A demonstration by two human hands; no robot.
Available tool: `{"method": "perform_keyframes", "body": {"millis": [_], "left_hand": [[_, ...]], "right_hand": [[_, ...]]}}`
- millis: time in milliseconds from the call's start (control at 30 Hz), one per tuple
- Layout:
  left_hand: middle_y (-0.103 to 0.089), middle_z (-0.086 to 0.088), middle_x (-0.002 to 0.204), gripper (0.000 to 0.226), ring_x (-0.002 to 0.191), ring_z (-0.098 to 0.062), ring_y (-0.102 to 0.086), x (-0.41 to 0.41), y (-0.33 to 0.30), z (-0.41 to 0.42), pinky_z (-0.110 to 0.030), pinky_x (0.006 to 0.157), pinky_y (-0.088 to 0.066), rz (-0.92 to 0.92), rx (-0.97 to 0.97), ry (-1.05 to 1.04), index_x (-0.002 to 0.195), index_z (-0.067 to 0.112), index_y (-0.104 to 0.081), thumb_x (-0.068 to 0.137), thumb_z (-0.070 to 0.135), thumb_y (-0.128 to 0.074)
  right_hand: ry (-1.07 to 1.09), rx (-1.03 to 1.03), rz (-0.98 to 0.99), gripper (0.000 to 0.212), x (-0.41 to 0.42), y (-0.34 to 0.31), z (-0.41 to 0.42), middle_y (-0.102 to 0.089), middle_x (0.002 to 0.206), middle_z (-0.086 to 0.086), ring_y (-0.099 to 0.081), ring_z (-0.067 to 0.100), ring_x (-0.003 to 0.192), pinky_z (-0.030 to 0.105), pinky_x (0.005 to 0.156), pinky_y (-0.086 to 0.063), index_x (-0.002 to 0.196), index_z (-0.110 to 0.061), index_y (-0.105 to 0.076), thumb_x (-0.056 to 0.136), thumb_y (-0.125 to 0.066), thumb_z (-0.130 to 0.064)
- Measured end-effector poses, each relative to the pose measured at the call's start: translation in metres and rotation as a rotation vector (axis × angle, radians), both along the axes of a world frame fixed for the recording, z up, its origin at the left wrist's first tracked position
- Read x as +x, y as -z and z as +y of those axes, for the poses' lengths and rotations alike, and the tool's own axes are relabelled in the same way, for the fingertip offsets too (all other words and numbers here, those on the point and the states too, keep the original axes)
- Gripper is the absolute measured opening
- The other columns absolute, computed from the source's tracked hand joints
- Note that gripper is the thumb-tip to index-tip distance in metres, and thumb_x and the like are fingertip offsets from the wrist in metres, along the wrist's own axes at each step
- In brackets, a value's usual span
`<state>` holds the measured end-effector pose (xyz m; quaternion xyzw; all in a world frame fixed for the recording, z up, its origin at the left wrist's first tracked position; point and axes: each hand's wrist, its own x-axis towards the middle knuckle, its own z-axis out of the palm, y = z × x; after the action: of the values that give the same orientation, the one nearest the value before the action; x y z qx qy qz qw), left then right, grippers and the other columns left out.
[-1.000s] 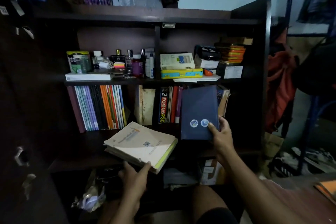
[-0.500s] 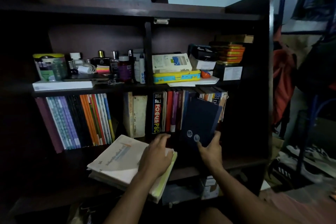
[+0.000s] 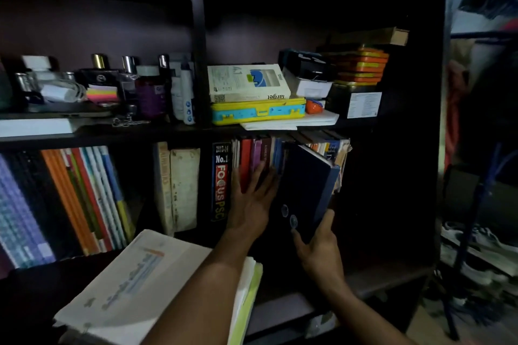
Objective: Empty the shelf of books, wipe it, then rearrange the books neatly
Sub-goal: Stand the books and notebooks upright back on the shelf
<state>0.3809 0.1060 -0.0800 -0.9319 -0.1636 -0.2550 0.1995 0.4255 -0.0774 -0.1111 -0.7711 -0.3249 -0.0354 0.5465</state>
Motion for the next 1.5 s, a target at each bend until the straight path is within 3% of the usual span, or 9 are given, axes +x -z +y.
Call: {"method": "perform_keyframes", "body": {"millis": [167,333,500,667,867,1067,1233,1333,1500], "left_hand": [[-0.037,-0.006,0.161,0.058,0.150,-0.037,-0.026,0.003,0.015,0.025,-0.066,0.117,-0.004,-0.063,0.040,0.079,0.137,0.013,-0.061,0.086,0.027,-0.037],[-0.040,-0.005,0.160,0.053,0.152,-0.032,-0.023,0.000,0.016,0.028,-0.064,0.116,-0.016,-0.135,0.073,0.089,0.129,0.016,-0.067,0.086,0.025,-0.037],[-0.001,0.000,0.169,0.069,0.155,-0.029,0.006,-0.013,0.008,0.023,-0.060,0.120,0.002,0.003,0.086,-0.059,0.153,0.024,-0.041,0.090,0.024,-0.012],[-0.046,-0.006,0.155,0.053,0.148,-0.031,-0.031,-0.015,0.009,0.026,-0.062,0.112,-0.026,-0.235,0.090,0.073,0.126,0.015,-0.069,0.084,0.023,-0.037],[-0.051,-0.008,0.151,0.049,0.145,-0.037,-0.039,-0.015,0.006,0.028,-0.069,0.107,-0.036,-0.268,0.041,0.104,0.127,0.013,-0.066,0.084,0.024,-0.045],[-0.056,-0.012,0.144,0.041,0.141,-0.040,-0.042,-0.012,0.005,0.024,-0.065,0.107,-0.036,-0.361,0.015,0.083,0.121,0.010,-0.069,0.085,0.022,-0.054],[-0.061,-0.012,0.136,0.030,0.133,-0.040,-0.049,-0.015,0.002,0.026,-0.060,0.105,-0.037,-0.433,0.002,0.096,0.105,0.009,-0.075,0.076,0.017,-0.075],[-0.060,-0.010,0.137,0.036,0.134,-0.039,-0.048,-0.017,-0.002,0.023,-0.059,0.106,-0.038,-0.380,-0.022,0.030,0.107,0.012,-0.076,0.071,0.020,-0.077],[-0.055,-0.006,0.142,0.055,0.139,-0.035,-0.040,-0.019,-0.004,0.017,-0.061,0.109,-0.035,-0.293,-0.063,-0.064,0.123,0.018,-0.072,0.068,0.026,-0.079]], "right_hand": [[-0.038,-0.037,-0.071,0.066,0.000,0.002,0.004,-0.053,0.127,-0.016,-0.057,0.003,0.109,0.029,0.090,-0.057,0.138,-0.037,-0.026,0.091,-0.071,-0.024],[-0.044,-0.017,-0.091,0.067,0.004,0.003,0.004,-0.058,0.134,-0.012,-0.058,0.004,0.118,0.027,0.095,-0.054,0.141,-0.034,-0.031,0.090,-0.072,-0.020],[-0.056,-0.025,-0.109,0.065,0.003,0.005,0.003,-0.060,0.133,-0.011,-0.059,0.007,0.119,0.028,0.094,-0.054,0.140,-0.036,-0.032,0.091,-0.071,-0.020],[-0.084,-0.059,-0.103,0.071,0.002,0.007,0.005,-0.058,0.137,-0.014,-0.058,0.007,0.122,0.027,0.096,-0.054,0.145,-0.037,-0.027,0.091,-0.071,-0.025],[-0.150,-0.081,-0.068,0.083,0.005,0.001,0.016,-0.052,0.146,-0.011,-0.054,0.005,0.128,0.033,0.102,-0.053,0.153,-0.037,-0.014,0.092,-0.069,-0.031],[-0.138,-0.141,-0.092,0.089,0.014,0.001,0.029,-0.046,0.153,0.000,-0.052,0.018,0.134,0.041,0.105,-0.051,0.156,-0.031,-0.003,0.094,-0.067,-0.030],[-0.154,-0.142,-0.139,0.080,0.017,0.002,0.029,-0.046,0.151,-0.002,-0.052,0.018,0.133,0.035,0.104,-0.050,0.155,-0.031,-0.012,0.096,-0.065,-0.025],[-0.162,-0.113,-0.103,0.077,0.019,0.002,0.031,-0.045,0.151,-0.002,-0.050,0.017,0.135,0.035,0.105,-0.050,0.150,-0.039,-0.012,0.096,-0.064,-0.024],[-0.142,-0.149,-0.159,0.074,0.023,0.001,0.045,-0.046,0.151,0.004,-0.053,0.021,0.132,0.034,0.101,-0.051,0.153,-0.026,-0.012,0.098,-0.062,-0.027]]}}
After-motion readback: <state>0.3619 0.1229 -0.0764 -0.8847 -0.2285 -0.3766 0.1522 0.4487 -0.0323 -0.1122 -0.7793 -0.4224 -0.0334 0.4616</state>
